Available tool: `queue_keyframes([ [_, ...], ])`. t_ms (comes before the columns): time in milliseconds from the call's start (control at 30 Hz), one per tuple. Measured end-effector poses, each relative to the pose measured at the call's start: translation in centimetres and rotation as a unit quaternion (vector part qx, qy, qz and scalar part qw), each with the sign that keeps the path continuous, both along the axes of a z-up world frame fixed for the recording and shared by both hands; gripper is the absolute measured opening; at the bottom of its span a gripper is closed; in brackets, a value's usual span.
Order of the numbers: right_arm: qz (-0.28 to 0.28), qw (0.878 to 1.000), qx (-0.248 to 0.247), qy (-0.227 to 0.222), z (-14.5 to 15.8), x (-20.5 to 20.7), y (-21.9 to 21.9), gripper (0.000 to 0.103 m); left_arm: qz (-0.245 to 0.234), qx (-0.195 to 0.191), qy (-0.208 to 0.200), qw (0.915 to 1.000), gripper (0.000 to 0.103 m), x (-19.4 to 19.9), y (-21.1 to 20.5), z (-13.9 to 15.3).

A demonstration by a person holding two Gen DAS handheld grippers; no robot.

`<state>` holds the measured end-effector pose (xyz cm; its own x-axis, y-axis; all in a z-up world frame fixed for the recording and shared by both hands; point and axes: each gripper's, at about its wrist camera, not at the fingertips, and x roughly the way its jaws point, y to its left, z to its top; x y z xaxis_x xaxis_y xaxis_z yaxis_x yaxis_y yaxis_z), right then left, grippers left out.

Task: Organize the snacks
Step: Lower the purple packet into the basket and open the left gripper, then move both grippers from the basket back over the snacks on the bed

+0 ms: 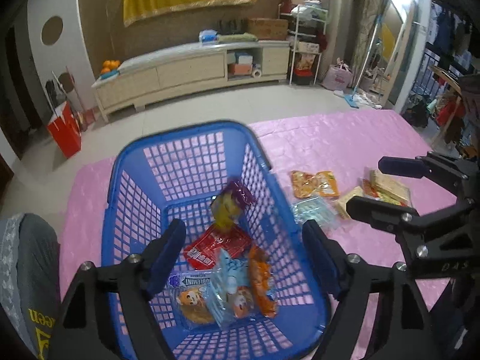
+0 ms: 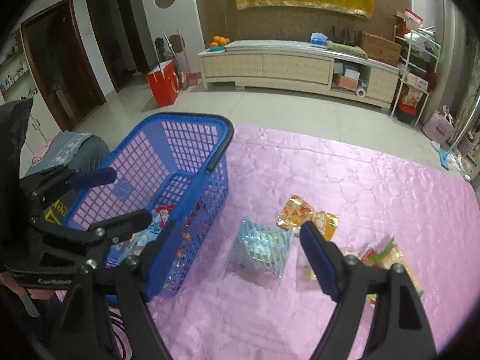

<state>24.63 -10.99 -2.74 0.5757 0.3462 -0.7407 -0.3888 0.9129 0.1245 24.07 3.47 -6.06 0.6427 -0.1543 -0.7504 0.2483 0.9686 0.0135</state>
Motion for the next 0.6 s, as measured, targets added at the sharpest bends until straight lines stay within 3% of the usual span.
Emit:
queue_keyframes([
  [333, -0.034, 0.999, 0.007, -0.029, 3.3, -2.6, -5.7, 0.084, -0.036, 0.002, -0.028, 0.9990, 0.082, -3.2, -4.7, 3.2],
  [600, -0.072, 0.997, 0.007, -0.027, 3.1, -3.5, -11.1, 0.084, -0.050, 0.004, -0.018, 0.9986, 0.082, -3.4, -9.8, 2.5],
])
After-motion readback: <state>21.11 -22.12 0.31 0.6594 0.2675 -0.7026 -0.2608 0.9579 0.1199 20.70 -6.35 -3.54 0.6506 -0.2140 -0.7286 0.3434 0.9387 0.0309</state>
